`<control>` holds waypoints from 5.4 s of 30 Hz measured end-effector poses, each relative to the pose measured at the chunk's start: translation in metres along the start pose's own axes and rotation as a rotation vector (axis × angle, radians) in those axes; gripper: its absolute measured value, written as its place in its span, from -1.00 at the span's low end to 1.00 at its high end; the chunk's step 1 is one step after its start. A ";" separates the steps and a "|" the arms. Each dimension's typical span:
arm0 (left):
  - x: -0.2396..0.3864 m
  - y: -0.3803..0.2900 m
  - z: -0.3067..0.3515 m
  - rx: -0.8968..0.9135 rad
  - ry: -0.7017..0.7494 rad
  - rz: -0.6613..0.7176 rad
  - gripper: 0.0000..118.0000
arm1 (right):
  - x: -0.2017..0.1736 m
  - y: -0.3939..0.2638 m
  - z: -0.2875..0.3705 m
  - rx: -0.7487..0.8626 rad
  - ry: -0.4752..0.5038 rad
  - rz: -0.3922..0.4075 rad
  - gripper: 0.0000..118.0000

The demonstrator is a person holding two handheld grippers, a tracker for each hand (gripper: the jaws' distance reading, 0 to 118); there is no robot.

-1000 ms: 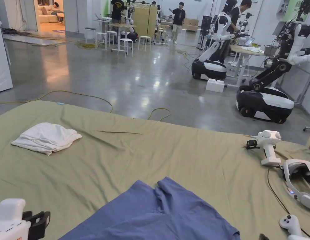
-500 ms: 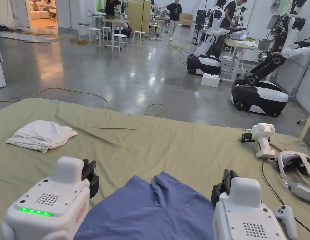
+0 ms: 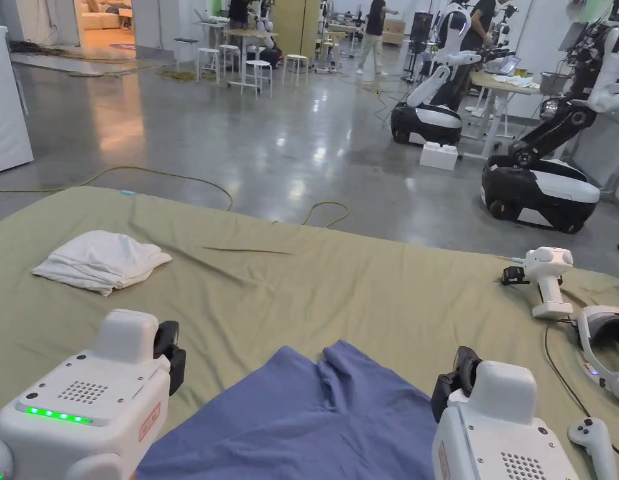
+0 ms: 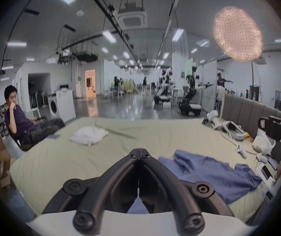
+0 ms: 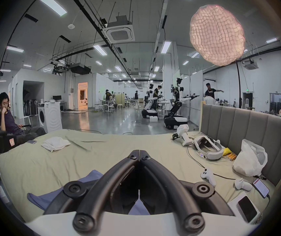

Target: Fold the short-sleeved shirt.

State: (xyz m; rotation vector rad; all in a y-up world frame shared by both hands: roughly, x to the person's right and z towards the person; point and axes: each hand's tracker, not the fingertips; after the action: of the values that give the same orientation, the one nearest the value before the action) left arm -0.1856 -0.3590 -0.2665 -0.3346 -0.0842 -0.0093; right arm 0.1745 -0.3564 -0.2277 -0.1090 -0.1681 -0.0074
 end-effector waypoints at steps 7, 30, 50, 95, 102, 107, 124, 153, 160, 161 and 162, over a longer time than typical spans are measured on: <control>-0.098 -0.064 -0.025 -0.384 0.080 0.250 -1.00 | 0.005 -0.021 -0.016 -0.102 0.019 0.014 -1.00; -0.081 -0.131 -0.109 -0.817 0.186 0.157 -0.76 | 0.008 -0.071 -0.073 -0.346 0.026 0.064 -1.00; -0.087 -0.110 -0.079 -0.710 0.114 0.237 -0.90 | 0.042 -0.130 -0.343 -1.003 0.201 0.155 0.10; -0.009 0.246 -0.090 -0.048 -0.095 0.055 -0.90 | 0.164 0.221 -0.129 -0.051 -0.054 0.068 -0.94; -0.005 0.308 -0.104 0.002 -0.085 0.010 -0.90 | 0.159 0.276 -0.135 0.018 -0.087 0.061 -0.94; -0.012 0.340 -0.121 0.014 -0.064 0.000 -0.90 | 0.148 0.307 -0.157 0.039 -0.088 0.077 -0.94; -0.029 0.389 -0.146 0.090 -0.001 -0.007 -0.90 | 0.128 0.361 -0.194 0.148 -0.072 0.091 -0.94; -0.051 0.068 0.000 -0.140 -0.121 0.069 -0.90 | 0.145 0.081 0.034 -0.241 -0.055 0.250 -0.94; -0.058 -0.028 0.039 -0.316 -0.120 0.070 -0.90 | 0.145 -0.012 0.089 -0.489 -0.046 0.232 -0.94; -0.058 -0.042 0.043 -0.349 -0.115 0.060 -0.90 | 0.146 -0.026 0.094 -0.531 -0.034 0.231 -0.94; -0.058 -0.054 0.045 -0.379 -0.112 0.051 -0.90 | 0.146 -0.038 0.099 -0.561 -0.031 0.233 -0.94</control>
State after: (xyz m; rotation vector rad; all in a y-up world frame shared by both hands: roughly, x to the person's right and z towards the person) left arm -0.2481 -0.3952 -0.2118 -0.7158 -0.1853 0.0442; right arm 0.3016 -0.3830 -0.1023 -0.6878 -0.1804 0.1805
